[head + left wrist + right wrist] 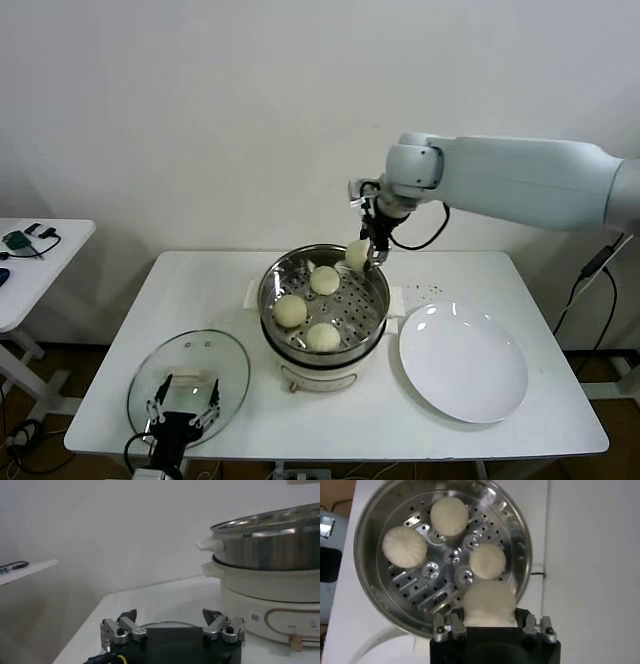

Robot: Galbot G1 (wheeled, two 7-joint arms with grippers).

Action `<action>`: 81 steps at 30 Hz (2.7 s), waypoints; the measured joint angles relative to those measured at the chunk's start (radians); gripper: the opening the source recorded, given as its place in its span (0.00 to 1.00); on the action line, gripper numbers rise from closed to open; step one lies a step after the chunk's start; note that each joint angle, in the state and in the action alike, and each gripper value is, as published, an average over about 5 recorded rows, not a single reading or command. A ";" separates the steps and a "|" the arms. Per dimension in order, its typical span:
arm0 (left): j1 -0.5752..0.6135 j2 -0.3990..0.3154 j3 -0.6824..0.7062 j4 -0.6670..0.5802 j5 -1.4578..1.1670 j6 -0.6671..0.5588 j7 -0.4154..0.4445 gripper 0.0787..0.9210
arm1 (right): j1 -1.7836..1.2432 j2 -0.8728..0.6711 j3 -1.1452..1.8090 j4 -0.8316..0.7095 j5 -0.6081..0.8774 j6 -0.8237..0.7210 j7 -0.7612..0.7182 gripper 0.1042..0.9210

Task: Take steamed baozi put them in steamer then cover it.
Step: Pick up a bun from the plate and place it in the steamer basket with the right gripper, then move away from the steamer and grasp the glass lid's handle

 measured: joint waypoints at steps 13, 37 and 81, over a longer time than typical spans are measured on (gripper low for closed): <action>-0.014 0.001 -0.001 -0.004 -0.001 0.008 0.001 0.88 | -0.110 0.036 -0.014 -0.007 -0.037 -0.046 0.036 0.68; -0.016 0.006 -0.005 -0.003 0.004 0.011 0.001 0.88 | -0.131 -0.021 0.053 0.010 -0.051 -0.041 0.012 0.88; -0.044 -0.001 -0.065 -0.099 0.480 0.020 -0.004 0.88 | -1.455 -0.445 1.525 0.214 -0.147 0.664 0.710 0.88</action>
